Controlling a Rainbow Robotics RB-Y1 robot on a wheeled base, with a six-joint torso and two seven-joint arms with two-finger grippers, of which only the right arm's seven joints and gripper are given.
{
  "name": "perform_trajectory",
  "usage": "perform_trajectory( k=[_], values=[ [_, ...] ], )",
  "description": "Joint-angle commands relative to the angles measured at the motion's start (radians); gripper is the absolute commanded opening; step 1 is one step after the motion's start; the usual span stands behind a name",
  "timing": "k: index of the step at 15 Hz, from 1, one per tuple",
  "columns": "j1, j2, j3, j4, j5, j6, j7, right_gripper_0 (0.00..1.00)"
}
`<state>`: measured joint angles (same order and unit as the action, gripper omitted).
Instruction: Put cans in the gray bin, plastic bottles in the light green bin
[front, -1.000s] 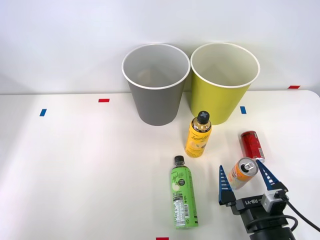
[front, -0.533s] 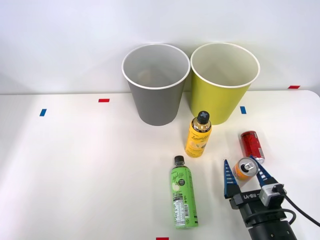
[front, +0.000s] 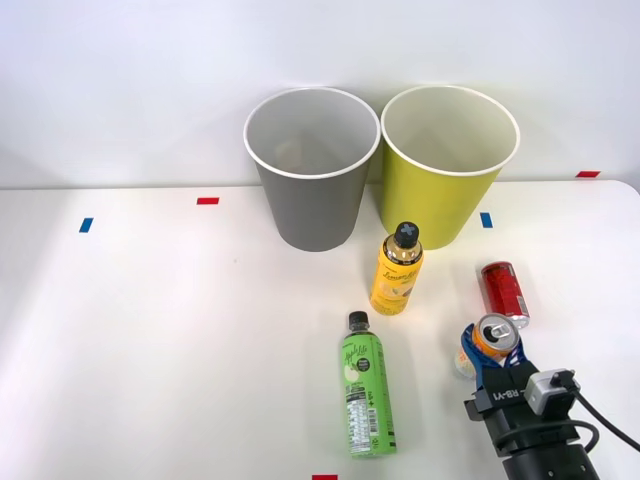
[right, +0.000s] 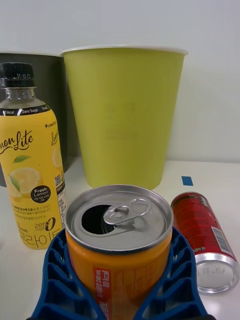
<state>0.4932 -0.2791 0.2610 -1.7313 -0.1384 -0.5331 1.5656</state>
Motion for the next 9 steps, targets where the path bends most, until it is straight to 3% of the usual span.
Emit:
perform_trajectory(
  k=[1, 5, 9],
  values=[
    [0.007, -0.006, -0.002, -0.001, -0.003, -0.018, -0.007, 0.0],
    [0.045, -0.043, -0.014, -0.079, -0.003, 0.002, -0.025, 0.0],
    [0.094, -0.091, -0.035, -0.301, -0.014, 0.205, -0.056, 0.0]
  ],
)
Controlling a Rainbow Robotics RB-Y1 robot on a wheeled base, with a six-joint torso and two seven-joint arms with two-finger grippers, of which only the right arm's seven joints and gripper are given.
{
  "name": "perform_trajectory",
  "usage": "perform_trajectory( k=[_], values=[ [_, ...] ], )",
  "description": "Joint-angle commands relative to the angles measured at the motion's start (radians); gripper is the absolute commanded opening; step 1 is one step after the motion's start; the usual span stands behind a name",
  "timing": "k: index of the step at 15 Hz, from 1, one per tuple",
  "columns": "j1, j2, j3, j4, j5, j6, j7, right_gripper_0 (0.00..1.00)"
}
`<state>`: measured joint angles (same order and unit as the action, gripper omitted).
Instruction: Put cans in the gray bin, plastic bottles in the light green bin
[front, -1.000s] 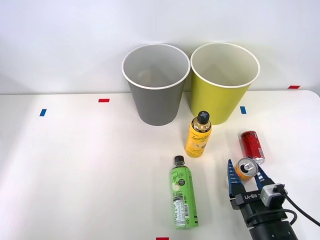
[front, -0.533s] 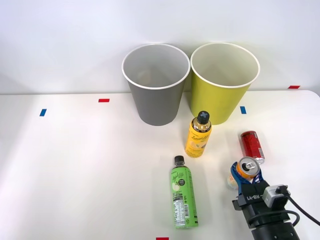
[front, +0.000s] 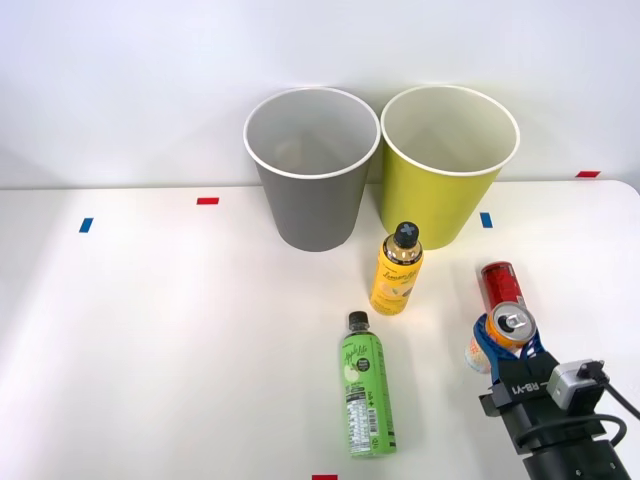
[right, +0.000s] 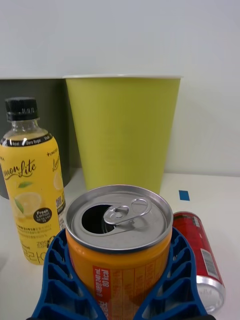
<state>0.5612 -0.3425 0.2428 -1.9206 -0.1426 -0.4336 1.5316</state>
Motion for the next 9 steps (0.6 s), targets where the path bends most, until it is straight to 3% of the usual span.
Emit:
perform_trajectory(
  k=[1, 4, 9],
  values=[
    [0.022, -0.032, -0.025, -0.136, -0.012, 0.124, -0.059, 0.0],
    [-0.047, -0.046, -0.051, -0.149, -0.006, 0.128, -0.186, 0.0],
    [-0.155, -0.053, -0.073, -0.232, 0.002, 0.202, -0.268, 0.0]
  ],
)
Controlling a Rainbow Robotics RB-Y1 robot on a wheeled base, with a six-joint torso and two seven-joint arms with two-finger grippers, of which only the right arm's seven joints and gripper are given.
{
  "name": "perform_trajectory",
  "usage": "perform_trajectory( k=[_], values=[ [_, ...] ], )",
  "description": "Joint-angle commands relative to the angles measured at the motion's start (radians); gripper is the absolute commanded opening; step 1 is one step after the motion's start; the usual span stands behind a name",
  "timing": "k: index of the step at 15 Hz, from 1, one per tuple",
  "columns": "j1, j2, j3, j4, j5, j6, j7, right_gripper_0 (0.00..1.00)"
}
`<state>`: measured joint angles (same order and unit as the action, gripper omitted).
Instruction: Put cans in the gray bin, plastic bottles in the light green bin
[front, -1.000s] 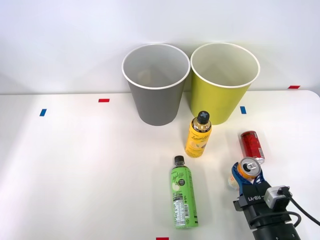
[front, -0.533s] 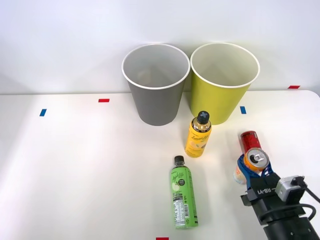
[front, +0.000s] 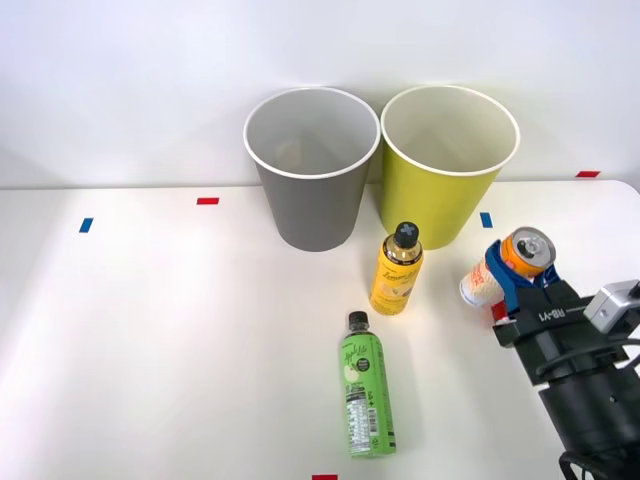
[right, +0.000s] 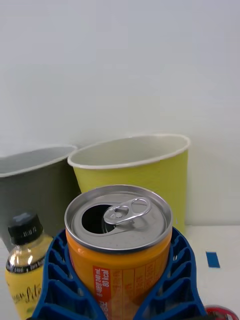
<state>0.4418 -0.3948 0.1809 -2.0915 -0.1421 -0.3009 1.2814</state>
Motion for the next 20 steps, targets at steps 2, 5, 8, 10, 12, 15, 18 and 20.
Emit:
perform_trajectory(
  k=[2, 5, 8, 10, 12, 15, 18, 20],
  values=[
    [-0.061, -0.001, -0.04, -0.237, -0.008, 0.281, -0.019, 0.0],
    [-0.141, 0.001, -0.035, -0.306, -0.033, 0.361, -0.039, 0.0],
    [-0.245, -0.004, -0.003, -0.306, -0.057, 0.388, -0.062, 0.0],
    [-0.328, -0.002, 0.017, -0.305, -0.06, 0.465, -0.065, 0.0],
    [-0.42, -0.006, 0.035, -0.303, -0.063, 0.562, -0.066, 0.0],
    [-0.603, -0.002, 0.065, -0.14, -0.134, 0.559, -0.074, 0.0],
    [-0.782, 0.021, 0.098, 0.057, -0.137, 0.53, -0.08, 0.0],
    [-0.894, 0.053, 0.108, 0.182, -0.145, 0.506, -0.086, 0.0]
  ],
)
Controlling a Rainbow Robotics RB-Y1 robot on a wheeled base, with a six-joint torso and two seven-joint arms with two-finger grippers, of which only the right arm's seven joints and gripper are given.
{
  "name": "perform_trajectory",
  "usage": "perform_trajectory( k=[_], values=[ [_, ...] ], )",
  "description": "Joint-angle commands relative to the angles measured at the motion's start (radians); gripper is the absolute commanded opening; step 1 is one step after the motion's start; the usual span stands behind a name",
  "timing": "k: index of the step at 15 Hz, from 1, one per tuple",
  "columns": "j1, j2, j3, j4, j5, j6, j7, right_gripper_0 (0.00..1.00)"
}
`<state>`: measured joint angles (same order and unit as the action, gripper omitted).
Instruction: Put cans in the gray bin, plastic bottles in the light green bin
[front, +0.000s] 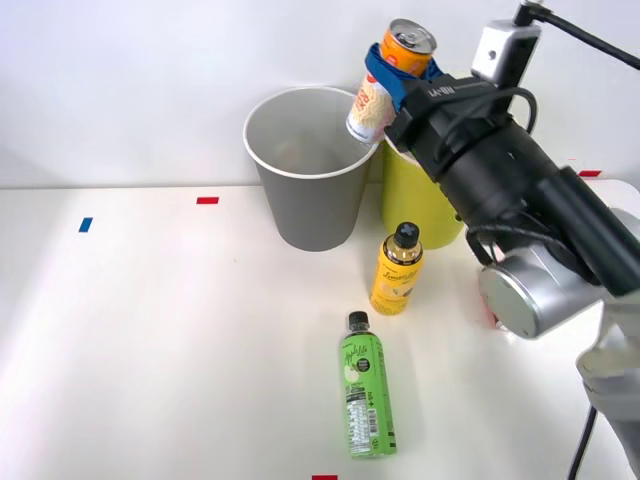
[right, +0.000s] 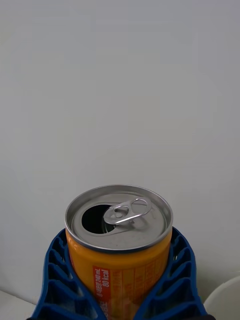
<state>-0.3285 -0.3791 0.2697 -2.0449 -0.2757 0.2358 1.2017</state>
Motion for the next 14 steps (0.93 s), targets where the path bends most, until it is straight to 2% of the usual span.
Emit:
perform_trajectory(
  k=[1, 7, 9, 10, 11, 12, 14],
  values=[
    [-0.164, 0.049, 0.026, 0.181, -0.014, -0.036, -0.007, 0.0],
    [-0.365, 0.114, 0.102, 0.511, -0.016, -0.159, -0.001, 0.0],
    [-0.388, 0.12, 0.105, 0.562, 0.001, -0.165, 0.002, 0.19],
    [-0.389, 0.117, 0.106, 0.565, 0.006, -0.165, 0.002, 0.32],
    [-0.388, 0.111, 0.114, 0.565, 0.015, -0.165, 0.001, 0.59],
    [-0.389, 0.109, 0.118, 0.565, 0.021, -0.165, -0.005, 1.0],
    [-0.389, 0.098, 0.128, 0.565, 0.023, -0.165, -0.007, 1.0]
  ],
)
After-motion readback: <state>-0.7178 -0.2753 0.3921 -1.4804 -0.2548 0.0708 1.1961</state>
